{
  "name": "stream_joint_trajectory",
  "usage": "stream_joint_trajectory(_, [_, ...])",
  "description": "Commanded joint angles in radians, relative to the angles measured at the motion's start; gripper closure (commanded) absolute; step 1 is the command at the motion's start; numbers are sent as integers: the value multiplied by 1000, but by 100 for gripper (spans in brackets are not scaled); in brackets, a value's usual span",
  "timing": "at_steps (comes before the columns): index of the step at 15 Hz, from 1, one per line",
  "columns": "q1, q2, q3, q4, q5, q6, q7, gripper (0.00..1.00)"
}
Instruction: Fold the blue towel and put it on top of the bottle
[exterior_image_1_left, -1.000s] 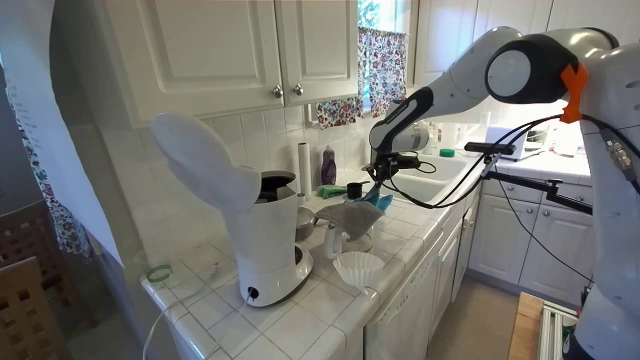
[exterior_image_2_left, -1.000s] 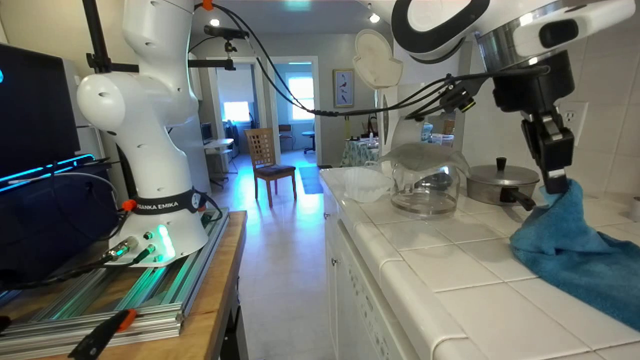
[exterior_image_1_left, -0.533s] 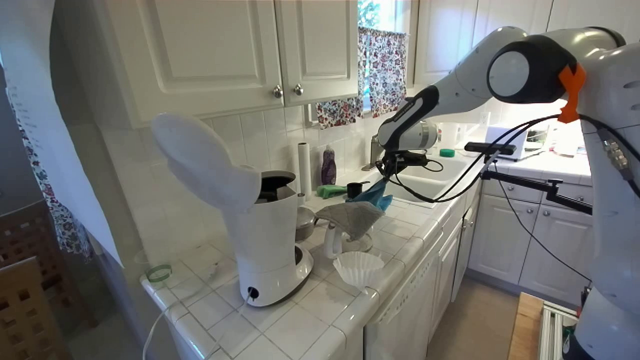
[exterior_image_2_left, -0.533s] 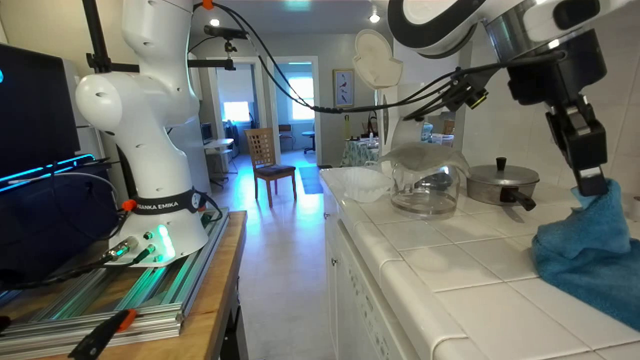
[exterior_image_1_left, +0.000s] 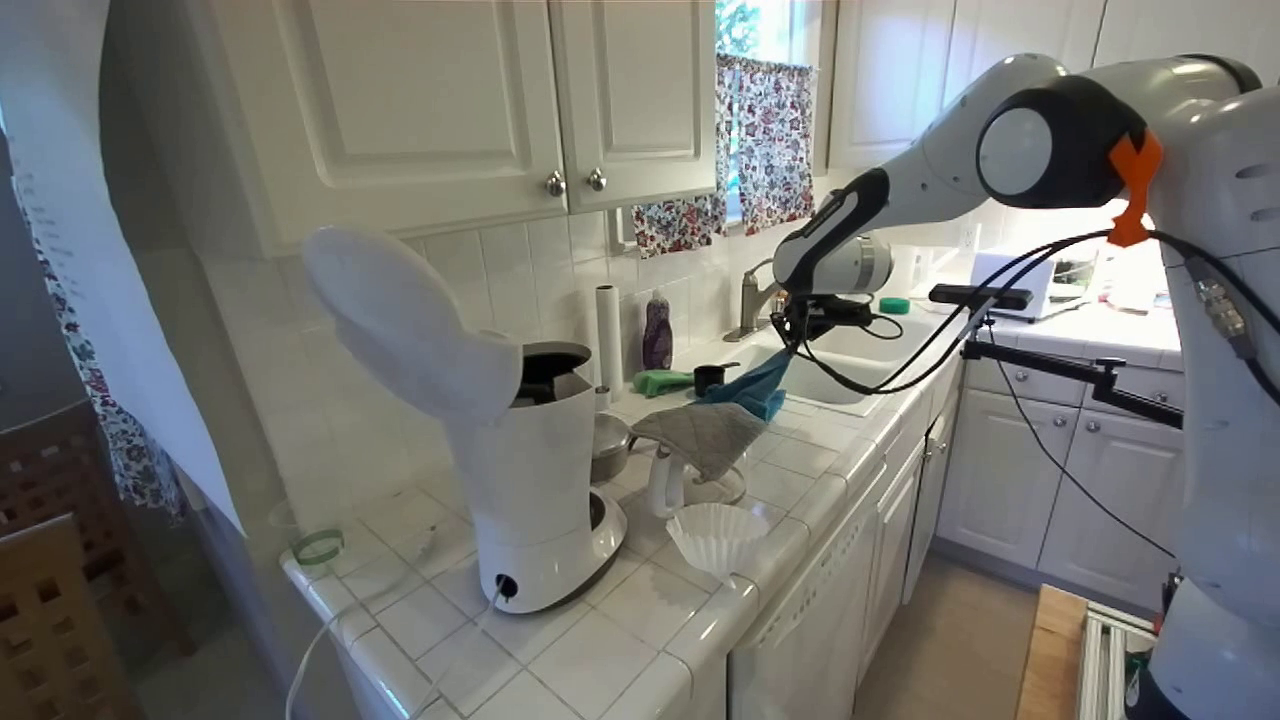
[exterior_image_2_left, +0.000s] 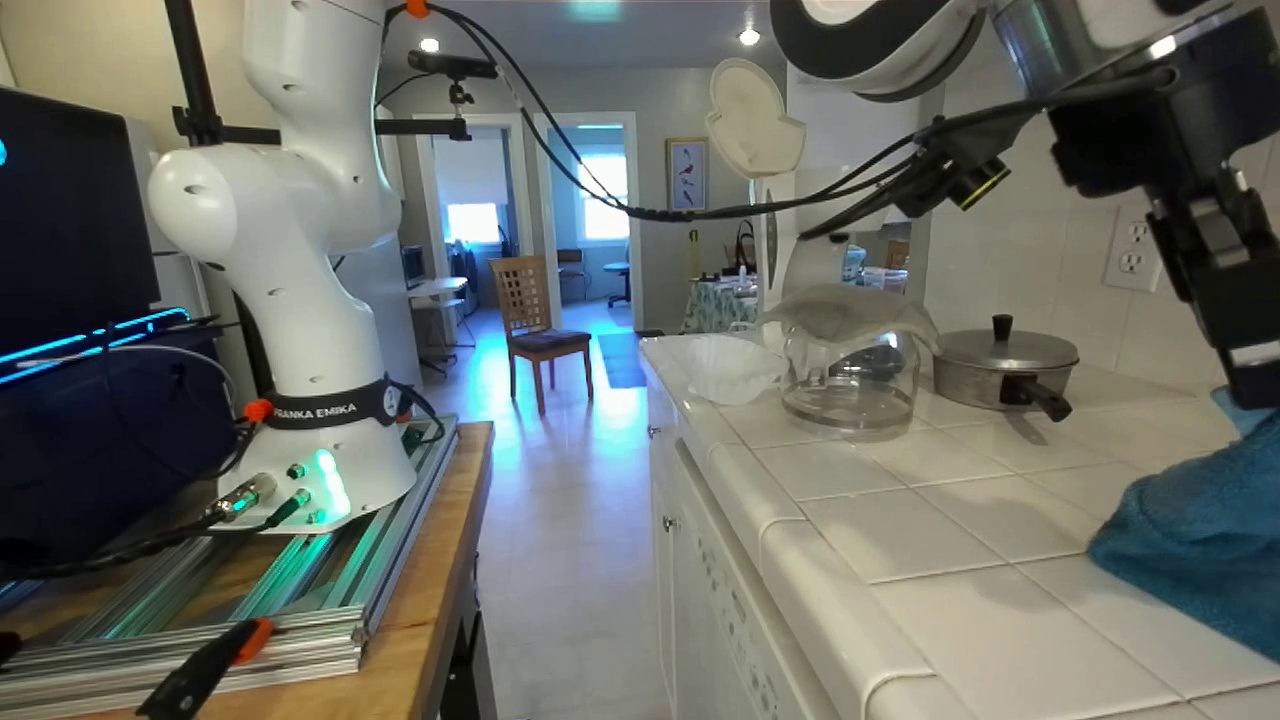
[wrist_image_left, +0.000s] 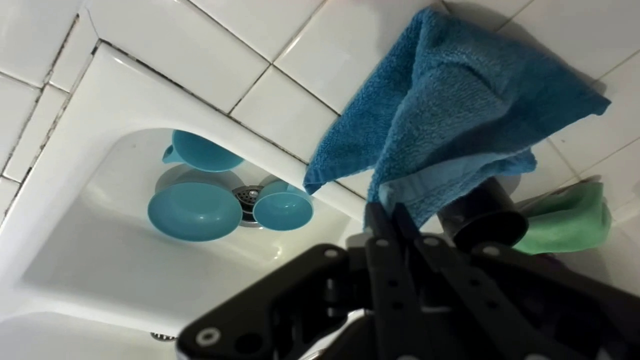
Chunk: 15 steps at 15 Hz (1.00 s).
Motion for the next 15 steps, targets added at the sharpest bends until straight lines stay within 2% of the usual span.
stream_joint_trajectory(1, [-19,47,2,59,32,10,5,99])
stream_joint_trajectory(15, [-64,203,2,248,22,5,19,99])
